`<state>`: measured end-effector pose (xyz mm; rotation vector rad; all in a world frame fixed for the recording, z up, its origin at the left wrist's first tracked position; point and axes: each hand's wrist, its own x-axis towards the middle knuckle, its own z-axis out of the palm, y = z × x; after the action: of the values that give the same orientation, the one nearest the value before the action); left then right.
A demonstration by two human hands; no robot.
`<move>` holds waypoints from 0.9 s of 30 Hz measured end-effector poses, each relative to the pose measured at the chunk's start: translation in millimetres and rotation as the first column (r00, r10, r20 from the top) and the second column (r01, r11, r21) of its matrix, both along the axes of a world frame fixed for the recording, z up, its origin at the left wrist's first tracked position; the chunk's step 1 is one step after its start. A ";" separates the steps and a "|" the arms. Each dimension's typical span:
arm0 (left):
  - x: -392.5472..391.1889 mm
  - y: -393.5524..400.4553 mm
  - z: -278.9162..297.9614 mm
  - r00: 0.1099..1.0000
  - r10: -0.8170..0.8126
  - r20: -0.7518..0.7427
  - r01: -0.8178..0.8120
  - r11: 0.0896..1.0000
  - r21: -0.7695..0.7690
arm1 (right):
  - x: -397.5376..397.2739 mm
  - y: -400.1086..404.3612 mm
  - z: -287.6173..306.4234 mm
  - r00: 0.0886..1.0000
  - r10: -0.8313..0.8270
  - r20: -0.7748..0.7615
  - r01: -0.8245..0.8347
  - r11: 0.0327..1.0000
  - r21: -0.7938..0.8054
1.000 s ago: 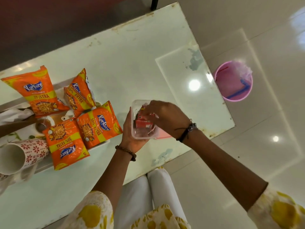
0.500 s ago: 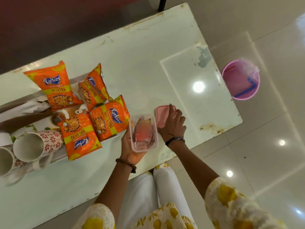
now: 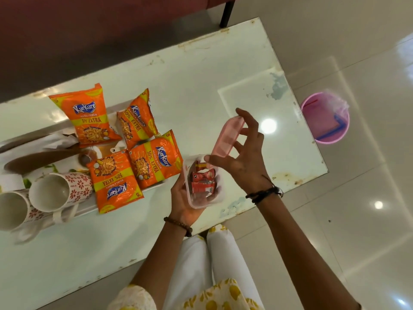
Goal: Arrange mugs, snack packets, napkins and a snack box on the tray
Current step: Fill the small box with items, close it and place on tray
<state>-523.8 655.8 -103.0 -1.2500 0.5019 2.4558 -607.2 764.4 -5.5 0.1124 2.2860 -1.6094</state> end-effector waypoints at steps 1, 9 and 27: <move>-2.0 0.9 4.2 0.999 0.034 0.000 -0.034 0.999 -0.016 | 4.4 -1.6 -1.2 0.999 -0.016 -0.033 0.015 1.000 -0.014; -19.0 3.8 27.5 0.932 0.299 -0.204 -0.288 0.954 0.081 | 43.6 -3.0 -12.4 0.961 -0.099 -0.257 0.133 0.984 0.116; -38.4 6.1 49.9 0.966 0.080 -0.246 -0.098 0.993 -0.065 | 65.2 -39.3 -21.3 0.962 -0.171 -0.212 0.222 0.944 0.244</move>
<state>-562.2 661.9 -53.1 -1.0238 0.6208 2.7068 -542.0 725.0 -26.8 0.2738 2.7076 -1.4473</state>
